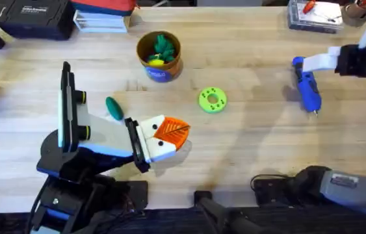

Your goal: Pick up the gripper from the table and insert it into the empty holder that is missing its gripper. Then pick up a screw, insert it into the mounting hole, and use the screwdriver to tighten it. Finally, clean up the table by picking up the vegetable and placing it into the bucket.

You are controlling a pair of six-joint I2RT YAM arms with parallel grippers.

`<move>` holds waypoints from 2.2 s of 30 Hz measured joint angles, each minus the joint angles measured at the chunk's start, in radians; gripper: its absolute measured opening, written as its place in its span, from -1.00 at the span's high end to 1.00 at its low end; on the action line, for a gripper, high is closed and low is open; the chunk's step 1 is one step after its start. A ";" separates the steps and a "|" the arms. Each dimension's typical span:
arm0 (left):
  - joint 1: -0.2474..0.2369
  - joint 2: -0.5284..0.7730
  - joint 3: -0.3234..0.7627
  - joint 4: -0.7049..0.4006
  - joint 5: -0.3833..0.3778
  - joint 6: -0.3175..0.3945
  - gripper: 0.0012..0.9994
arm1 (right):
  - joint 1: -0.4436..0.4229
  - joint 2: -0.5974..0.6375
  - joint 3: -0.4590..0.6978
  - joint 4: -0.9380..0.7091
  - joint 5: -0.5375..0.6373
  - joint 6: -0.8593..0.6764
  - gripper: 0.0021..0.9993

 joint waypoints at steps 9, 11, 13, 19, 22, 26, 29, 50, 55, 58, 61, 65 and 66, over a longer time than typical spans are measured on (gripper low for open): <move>0.000 0.000 0.000 0.000 0.000 0.000 0.99 | 0.000 0.346 0.276 -0.081 0.049 -0.078 -0.99; 0.000 0.000 0.000 0.000 0.000 0.000 0.99 | 0.000 0.399 0.299 -0.099 0.059 -0.112 -0.99; 0.000 0.000 0.000 0.000 0.000 0.000 0.99 | 0.002 0.444 0.302 -0.103 0.076 -0.139 -0.99; 0.000 0.000 0.000 0.000 0.000 0.000 0.99 | 0.023 0.529 0.302 -0.075 0.109 -0.173 -0.99; 0.000 0.000 0.000 0.000 0.000 0.000 0.99 | 0.045 0.553 0.303 -0.035 0.119 -0.180 -0.99; 0.000 0.000 0.000 0.000 0.000 0.000 0.99 | 0.069 0.563 0.309 -0.009 0.135 -0.184 -0.97; 0.000 0.000 0.000 0.000 0.000 0.000 0.99 | 0.080 0.568 0.313 -0.008 0.156 -0.188 -0.81; 0.000 0.000 0.000 0.000 0.000 0.000 0.99 | 0.094 0.584 0.349 -0.115 0.197 -0.157 0.94; 0.000 0.000 0.000 0.000 0.000 0.000 0.99 | 0.094 0.547 0.356 -0.099 0.214 -0.119 0.94; 0.000 0.000 0.000 0.000 0.000 0.000 0.99 | 0.094 0.444 0.356 -0.102 0.213 -0.097 0.94; 0.000 0.000 0.000 0.000 0.000 0.000 0.99 | 0.090 0.304 0.359 -0.108 0.213 -0.062 0.94; 0.000 0.000 0.000 0.000 0.000 0.000 0.99 | 0.081 0.124 0.356 -0.128 0.212 -0.016 0.94; 0.000 0.000 0.000 0.000 0.000 0.000 0.99 | 0.079 0.076 0.346 -0.125 0.207 -0.009 0.94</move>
